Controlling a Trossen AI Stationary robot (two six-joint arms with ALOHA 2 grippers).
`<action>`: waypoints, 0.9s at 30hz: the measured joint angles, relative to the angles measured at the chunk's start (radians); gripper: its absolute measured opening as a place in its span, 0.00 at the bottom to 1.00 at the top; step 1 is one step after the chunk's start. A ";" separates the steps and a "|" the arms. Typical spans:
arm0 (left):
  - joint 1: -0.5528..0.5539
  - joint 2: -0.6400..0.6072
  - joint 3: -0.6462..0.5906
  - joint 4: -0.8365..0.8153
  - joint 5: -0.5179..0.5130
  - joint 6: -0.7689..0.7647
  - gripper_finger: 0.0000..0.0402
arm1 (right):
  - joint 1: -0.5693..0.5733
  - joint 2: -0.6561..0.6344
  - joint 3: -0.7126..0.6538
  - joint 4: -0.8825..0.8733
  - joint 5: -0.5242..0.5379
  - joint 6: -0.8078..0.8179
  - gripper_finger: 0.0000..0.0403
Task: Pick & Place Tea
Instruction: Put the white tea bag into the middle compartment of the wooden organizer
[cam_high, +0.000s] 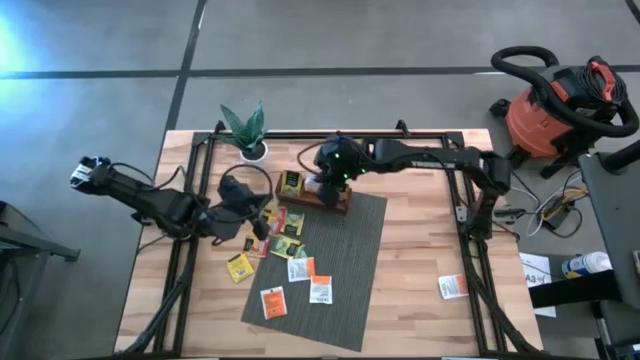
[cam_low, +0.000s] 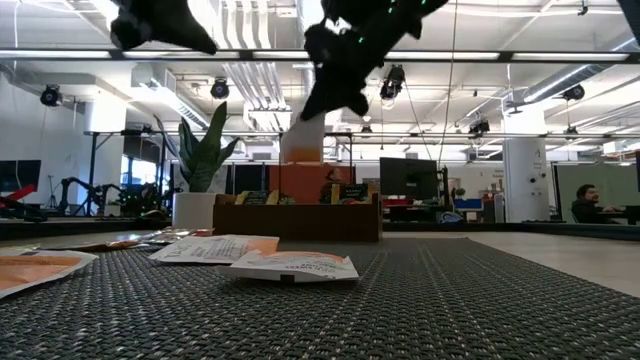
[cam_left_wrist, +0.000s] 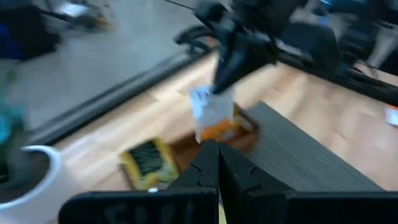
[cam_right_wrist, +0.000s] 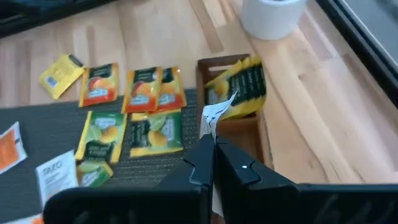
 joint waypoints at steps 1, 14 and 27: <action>0.010 -0.017 -0.018 0.002 -0.015 0.001 0.00 | -0.010 0.014 0.000 0.011 -0.001 0.004 0.02; 0.289 -0.335 -0.289 0.262 0.341 0.186 0.00 | -0.076 0.153 0.000 0.102 -0.068 0.020 0.02; 0.428 -0.360 -0.342 0.316 0.480 0.268 0.00 | -0.098 0.181 0.000 0.108 -0.047 -0.069 0.02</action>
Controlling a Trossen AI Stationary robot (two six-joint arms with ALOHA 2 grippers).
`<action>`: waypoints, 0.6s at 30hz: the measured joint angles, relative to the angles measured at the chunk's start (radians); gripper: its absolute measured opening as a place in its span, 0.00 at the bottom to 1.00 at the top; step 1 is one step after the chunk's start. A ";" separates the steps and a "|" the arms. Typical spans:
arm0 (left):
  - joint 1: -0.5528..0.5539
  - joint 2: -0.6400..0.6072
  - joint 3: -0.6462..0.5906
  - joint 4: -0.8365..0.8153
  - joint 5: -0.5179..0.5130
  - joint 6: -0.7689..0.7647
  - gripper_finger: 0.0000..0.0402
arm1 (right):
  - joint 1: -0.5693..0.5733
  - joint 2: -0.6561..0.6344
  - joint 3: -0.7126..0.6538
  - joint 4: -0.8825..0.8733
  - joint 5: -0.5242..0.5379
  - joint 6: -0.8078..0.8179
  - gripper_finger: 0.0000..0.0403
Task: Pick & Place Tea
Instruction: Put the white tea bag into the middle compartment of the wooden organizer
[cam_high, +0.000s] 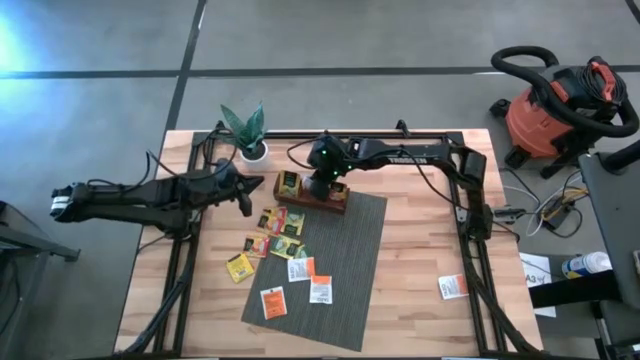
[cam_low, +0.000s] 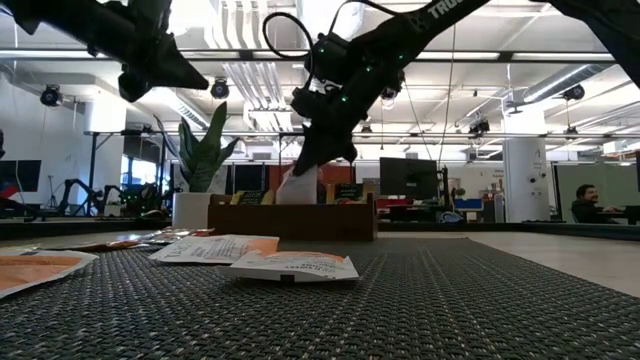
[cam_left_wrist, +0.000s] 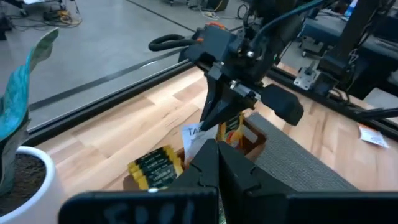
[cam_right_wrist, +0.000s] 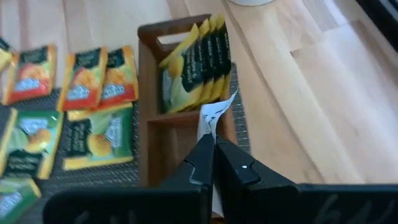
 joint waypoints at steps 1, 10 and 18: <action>0.004 0.006 0.000 0.002 0.000 0.000 0.00 | -0.004 0.000 0.000 -0.002 0.001 -0.023 0.02; 0.038 0.052 0.000 0.017 -0.001 -0.026 0.00 | -0.035 0.000 0.000 -0.054 -0.003 -0.138 0.02; 0.094 0.102 0.000 0.037 0.000 -0.027 0.00 | -0.031 0.000 -0.001 -0.050 -0.041 -0.166 0.02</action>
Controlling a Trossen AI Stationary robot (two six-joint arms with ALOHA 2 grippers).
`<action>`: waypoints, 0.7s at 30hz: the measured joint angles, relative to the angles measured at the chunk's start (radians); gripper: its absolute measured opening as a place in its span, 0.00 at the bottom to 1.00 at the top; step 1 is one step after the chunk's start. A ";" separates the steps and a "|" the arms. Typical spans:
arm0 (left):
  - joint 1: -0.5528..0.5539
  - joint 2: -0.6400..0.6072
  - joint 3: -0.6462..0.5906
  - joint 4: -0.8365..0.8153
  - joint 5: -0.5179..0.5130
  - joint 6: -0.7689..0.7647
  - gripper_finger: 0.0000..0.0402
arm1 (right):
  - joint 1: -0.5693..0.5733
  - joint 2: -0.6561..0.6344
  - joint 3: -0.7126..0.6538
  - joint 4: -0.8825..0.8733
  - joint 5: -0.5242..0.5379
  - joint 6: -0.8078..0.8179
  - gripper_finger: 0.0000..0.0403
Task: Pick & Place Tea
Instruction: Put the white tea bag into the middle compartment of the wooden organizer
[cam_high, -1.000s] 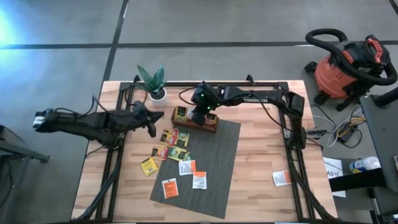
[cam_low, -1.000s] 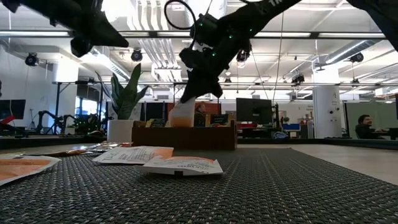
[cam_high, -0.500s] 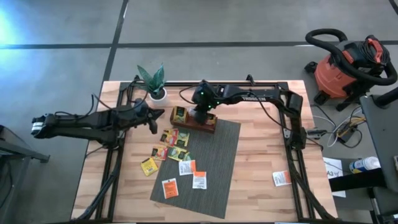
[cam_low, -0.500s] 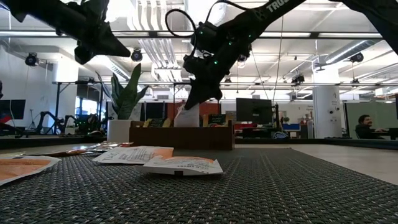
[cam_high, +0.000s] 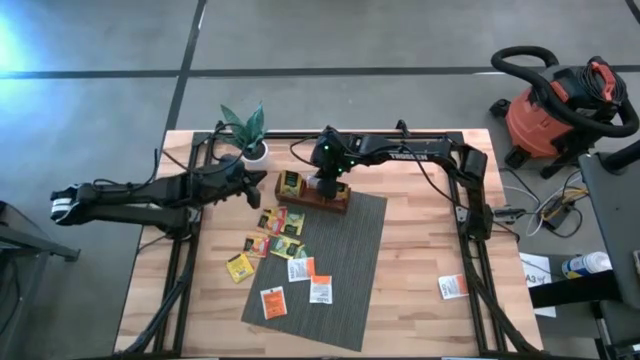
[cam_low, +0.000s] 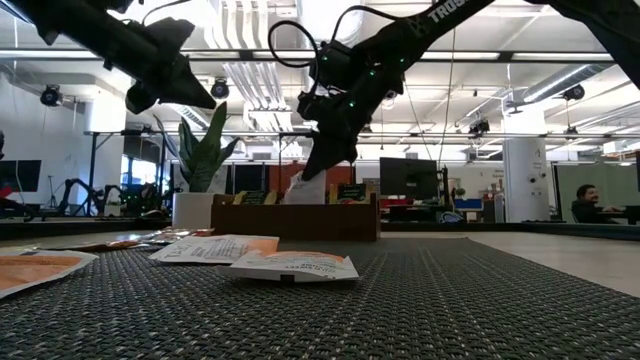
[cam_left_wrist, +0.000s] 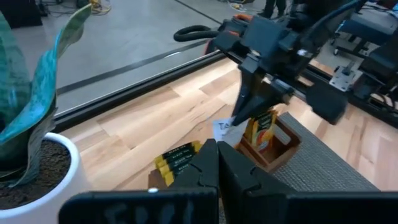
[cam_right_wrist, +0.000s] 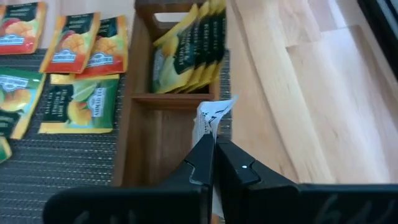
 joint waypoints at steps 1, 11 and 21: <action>0.005 0.005 0.000 0.001 0.003 0.002 0.00 | 0.001 0.000 0.000 0.001 -0.004 0.000 0.02; 0.017 0.028 0.000 0.015 0.036 0.027 0.00 | 0.007 0.000 -0.010 0.023 -0.006 0.003 0.02; 0.017 0.028 0.000 0.013 0.055 0.028 0.00 | 0.007 0.000 -0.018 0.022 -0.006 0.018 0.03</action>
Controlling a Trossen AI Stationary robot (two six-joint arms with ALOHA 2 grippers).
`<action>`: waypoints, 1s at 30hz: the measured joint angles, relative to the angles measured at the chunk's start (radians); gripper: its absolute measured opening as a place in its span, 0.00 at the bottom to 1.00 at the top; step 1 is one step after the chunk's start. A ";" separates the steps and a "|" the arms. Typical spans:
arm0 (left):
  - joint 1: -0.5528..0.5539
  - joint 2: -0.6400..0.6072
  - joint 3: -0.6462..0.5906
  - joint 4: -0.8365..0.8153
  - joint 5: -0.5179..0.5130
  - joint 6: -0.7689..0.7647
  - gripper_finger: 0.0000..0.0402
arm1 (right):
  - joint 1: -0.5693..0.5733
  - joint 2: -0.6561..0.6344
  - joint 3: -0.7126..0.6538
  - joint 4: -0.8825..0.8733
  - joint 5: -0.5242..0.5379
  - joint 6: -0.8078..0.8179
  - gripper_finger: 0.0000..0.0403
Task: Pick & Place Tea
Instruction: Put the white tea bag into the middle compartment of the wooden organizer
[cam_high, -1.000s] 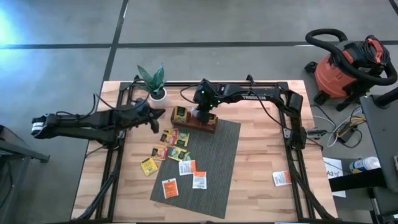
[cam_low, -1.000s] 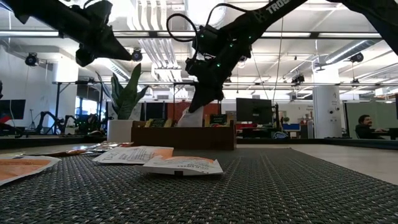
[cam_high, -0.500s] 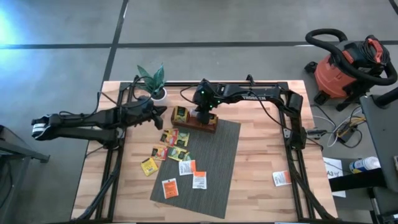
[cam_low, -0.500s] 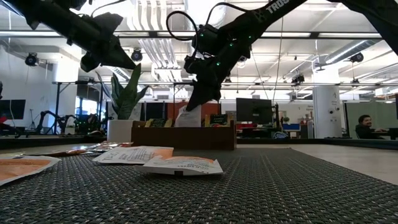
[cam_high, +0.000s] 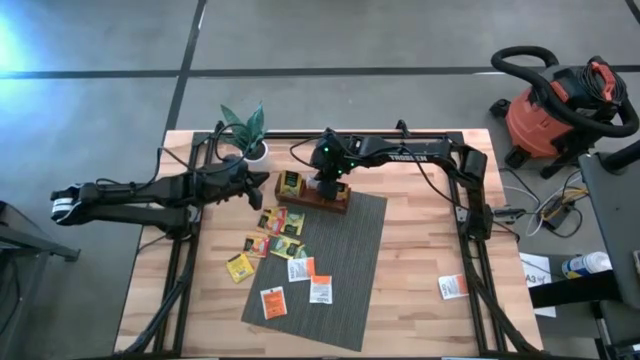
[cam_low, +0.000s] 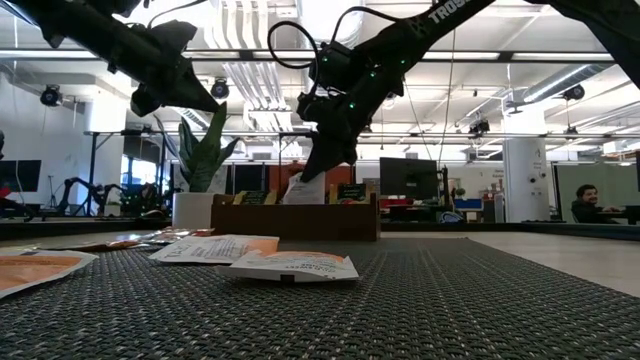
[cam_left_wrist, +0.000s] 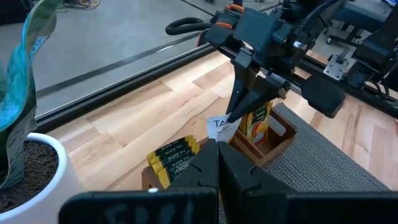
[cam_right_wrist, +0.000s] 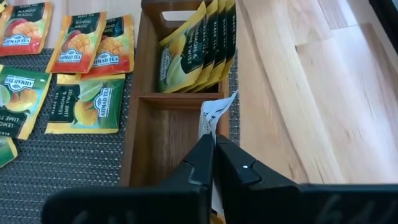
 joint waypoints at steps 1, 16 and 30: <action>0.000 0.000 0.000 0.000 0.000 0.000 0.00 | 0.000 0.000 0.000 -0.002 -0.002 0.001 0.05; 0.000 0.000 0.000 -0.010 0.064 0.001 0.00 | 0.000 -0.003 -0.001 -0.009 0.020 0.004 0.28; -0.001 0.000 0.000 -0.214 0.137 0.003 0.00 | 0.002 -0.104 0.066 -0.052 0.099 -0.011 0.37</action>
